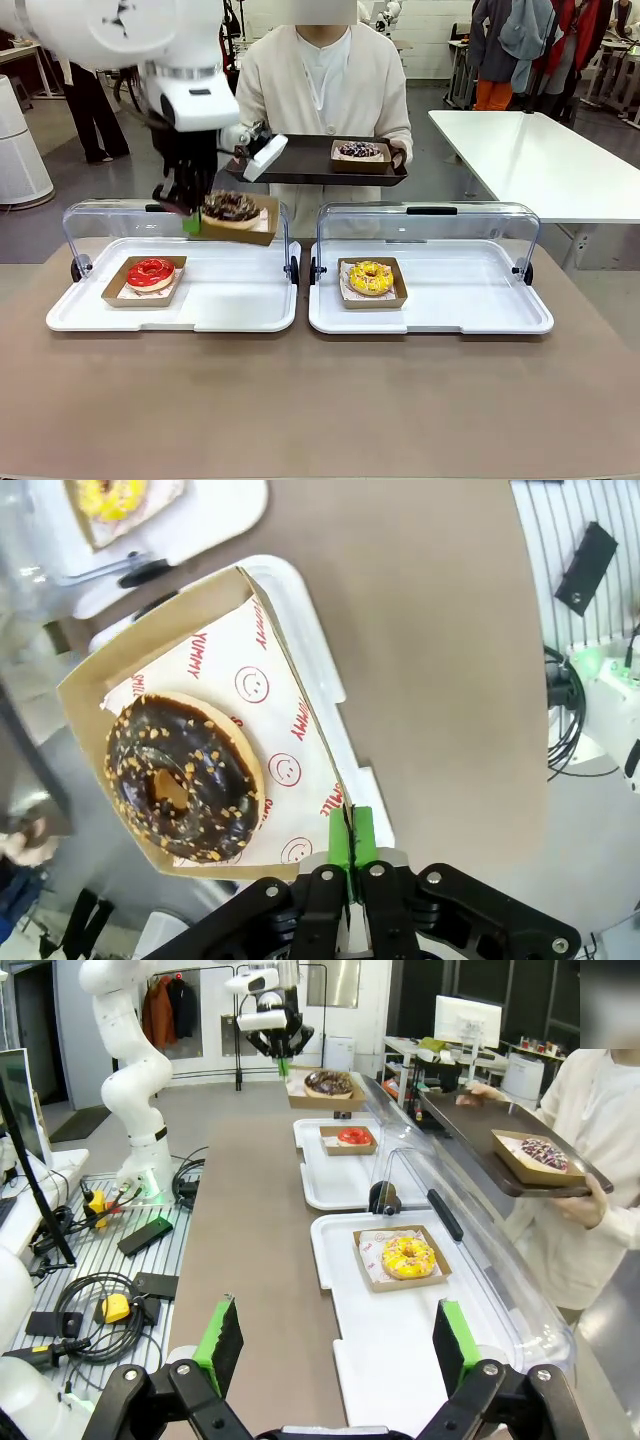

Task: Provide the desired donut to the person.
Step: Pick up and lift the Paper togo box containing the Donut pointed at by the person.

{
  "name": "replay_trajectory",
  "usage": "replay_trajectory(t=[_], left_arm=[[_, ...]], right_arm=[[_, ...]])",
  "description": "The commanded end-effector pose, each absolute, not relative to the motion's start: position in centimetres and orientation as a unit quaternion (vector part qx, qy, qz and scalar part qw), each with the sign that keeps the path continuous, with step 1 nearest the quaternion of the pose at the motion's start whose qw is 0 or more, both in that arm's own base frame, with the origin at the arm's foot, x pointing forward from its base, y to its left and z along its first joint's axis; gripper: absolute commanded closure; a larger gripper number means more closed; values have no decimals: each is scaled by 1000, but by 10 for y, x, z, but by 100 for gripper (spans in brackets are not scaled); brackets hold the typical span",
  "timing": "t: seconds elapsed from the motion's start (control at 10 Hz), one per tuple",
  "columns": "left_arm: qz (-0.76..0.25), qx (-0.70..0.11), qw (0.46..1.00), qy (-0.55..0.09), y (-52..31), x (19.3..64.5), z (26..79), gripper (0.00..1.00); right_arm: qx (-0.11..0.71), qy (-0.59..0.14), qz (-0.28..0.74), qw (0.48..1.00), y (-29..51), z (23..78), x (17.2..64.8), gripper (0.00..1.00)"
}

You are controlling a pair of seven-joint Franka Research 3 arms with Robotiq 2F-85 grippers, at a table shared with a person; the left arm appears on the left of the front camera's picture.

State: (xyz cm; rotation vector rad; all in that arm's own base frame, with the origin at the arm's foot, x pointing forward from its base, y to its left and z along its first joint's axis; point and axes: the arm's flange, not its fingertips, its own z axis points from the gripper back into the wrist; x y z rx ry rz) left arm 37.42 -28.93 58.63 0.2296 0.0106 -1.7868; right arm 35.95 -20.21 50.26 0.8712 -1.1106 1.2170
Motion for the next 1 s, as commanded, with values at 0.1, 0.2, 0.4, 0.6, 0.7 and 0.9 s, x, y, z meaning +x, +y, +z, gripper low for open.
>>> replay_trajectory(t=[0.1, 0.2, 0.4, 0.6, 0.7, 0.9], left_arm=[[-763, 130, 633, -19, -299, 389, 624, 100], [-762, 124, 635, -19, -297, 395, 627, 100], [-768, 102, 632, -15, -291, 401, 624, 100], [-769, 117, 628, -26, -295, 393, 629, 100], [-769, 117, 628, -26, -295, 393, 629, 100], [-769, 117, 628, -26, -295, 393, 629, 100]], right_arm=[[380, -477, 524, 595, -203, 503, 358, 0], [380, -477, 524, 595, -203, 503, 358, 0], [380, -477, 524, 595, -203, 503, 358, 0], [380, -477, 524, 595, -203, 503, 358, 0], [380, -477, 524, 595, -203, 503, 358, 0], [380, -477, 524, 595, -203, 503, 358, 0]])
